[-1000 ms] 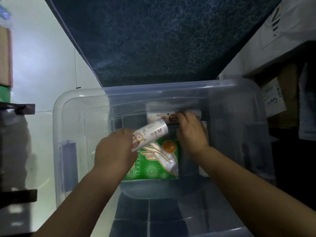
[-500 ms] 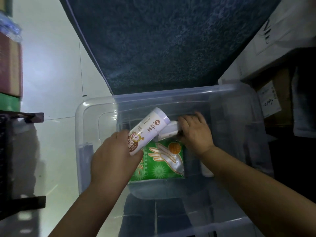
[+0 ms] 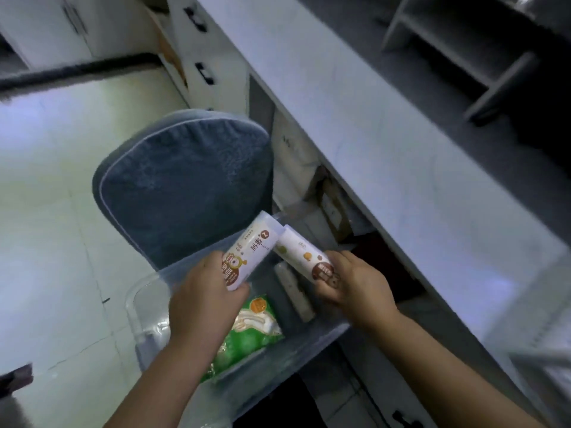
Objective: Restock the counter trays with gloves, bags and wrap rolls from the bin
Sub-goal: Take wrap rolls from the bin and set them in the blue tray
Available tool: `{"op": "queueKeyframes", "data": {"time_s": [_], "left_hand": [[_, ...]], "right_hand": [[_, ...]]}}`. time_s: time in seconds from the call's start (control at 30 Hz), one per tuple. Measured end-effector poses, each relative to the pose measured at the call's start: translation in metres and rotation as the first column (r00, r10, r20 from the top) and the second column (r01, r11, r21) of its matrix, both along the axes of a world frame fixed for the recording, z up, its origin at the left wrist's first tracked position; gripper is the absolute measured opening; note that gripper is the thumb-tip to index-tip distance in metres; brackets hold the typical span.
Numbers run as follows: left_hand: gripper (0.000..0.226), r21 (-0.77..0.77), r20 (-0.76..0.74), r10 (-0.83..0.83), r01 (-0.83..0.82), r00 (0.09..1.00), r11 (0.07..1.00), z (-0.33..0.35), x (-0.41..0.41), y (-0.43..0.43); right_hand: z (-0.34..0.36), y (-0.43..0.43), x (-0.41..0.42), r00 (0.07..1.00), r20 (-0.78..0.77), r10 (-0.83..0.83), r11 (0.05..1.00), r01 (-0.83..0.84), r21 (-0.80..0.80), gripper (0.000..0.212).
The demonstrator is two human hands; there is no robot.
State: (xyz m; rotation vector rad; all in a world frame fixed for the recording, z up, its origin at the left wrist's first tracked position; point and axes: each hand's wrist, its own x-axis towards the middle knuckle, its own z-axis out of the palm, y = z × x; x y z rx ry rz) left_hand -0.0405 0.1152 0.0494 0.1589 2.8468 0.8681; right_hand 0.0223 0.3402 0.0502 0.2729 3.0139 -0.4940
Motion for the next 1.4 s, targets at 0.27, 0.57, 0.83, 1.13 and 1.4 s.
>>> {"op": "queueKeyframes", "data": {"time_s": [0.27,0.57,0.83,1.13,1.4], "left_hand": [[0.035,0.136,-0.078,-0.351,0.359,0.933,0.923,0.080,0.056,0.120],[0.031,0.143,-0.242,-0.652,0.691,0.718,0.708,0.131,0.201,0.246],[0.032,0.054,-0.293,-0.744,0.787,0.601,0.615,0.140,0.332,0.331],[0.034,-0.001,-0.269,-0.732,0.760,0.626,0.650,0.135,0.395,0.371],[0.033,-0.009,-0.258,-0.710,0.733,0.655,0.680,0.130,0.399,0.382]], "right_hand": [[0.104,0.074,0.153,0.908,-0.034,-0.417,0.908,0.418,0.029,0.033],[0.150,0.133,0.370,0.633,-0.193,-0.750,0.651,0.758,-0.046,0.048],[0.151,0.215,0.542,0.521,-0.178,-0.835,0.518,0.853,0.063,0.048],[0.121,0.270,0.592,0.714,0.079,-0.696,0.716,0.698,0.000,0.040],[0.093,0.275,0.587,0.768,0.063,-0.638,0.765,0.641,-0.066,0.046]]}}
